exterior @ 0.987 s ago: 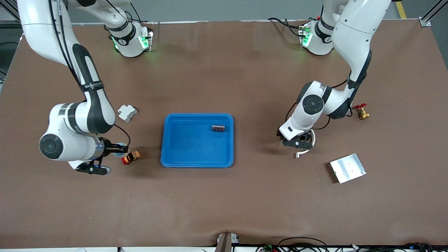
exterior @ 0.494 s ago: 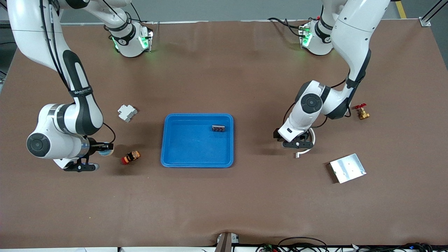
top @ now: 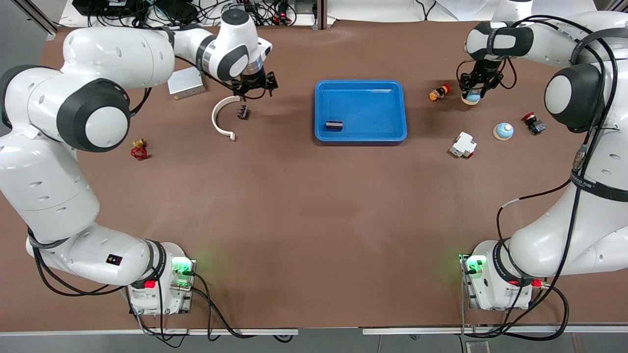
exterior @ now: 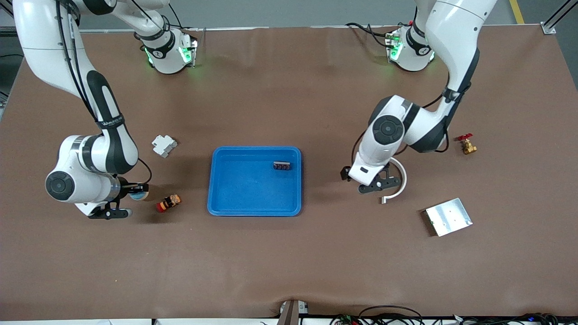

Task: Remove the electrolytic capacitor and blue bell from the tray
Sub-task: 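Set the capacitor beside the white arc while the right gripper carries the bell, then place the second bell with the right gripper while the left gripper returns to the tray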

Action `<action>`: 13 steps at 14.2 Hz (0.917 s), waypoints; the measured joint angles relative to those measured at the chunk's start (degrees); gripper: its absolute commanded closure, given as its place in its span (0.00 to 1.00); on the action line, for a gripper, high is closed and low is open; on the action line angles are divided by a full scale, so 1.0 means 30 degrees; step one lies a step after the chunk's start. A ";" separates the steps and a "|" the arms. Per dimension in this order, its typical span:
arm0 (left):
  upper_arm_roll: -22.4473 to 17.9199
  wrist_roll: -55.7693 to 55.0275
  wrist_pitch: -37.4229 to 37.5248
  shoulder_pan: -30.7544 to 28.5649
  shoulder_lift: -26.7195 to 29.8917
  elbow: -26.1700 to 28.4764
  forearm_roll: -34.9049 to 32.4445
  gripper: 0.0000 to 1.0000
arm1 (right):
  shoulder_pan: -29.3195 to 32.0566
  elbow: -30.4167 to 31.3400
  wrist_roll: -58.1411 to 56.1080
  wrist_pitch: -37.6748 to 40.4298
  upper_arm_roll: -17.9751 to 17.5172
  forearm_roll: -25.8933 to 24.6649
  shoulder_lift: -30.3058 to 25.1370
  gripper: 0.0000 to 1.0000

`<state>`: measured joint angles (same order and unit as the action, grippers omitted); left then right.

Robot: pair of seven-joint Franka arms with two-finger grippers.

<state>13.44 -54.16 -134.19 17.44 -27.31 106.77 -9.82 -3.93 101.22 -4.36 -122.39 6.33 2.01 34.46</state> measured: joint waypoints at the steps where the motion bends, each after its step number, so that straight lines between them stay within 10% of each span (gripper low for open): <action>1: 0.0145 -0.1929 0.0015 0.0391 -0.0051 -0.0185 0.0046 0.00 | -0.0012 0.0166 0.0000 -0.0433 -0.0007 0.0005 0.0234 0.00; 13: 0.0180 -2.0982 0.0022 0.4705 -0.3952 -0.5611 0.0161 0.00 | -0.0029 -0.1261 0.0005 0.2914 0.0033 0.0016 -0.3318 0.00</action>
<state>13.98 -117.11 -134.12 31.55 -39.17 89.93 -9.34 -4.02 97.44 -4.35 -113.65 6.43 2.05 24.50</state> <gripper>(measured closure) 0.000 0.000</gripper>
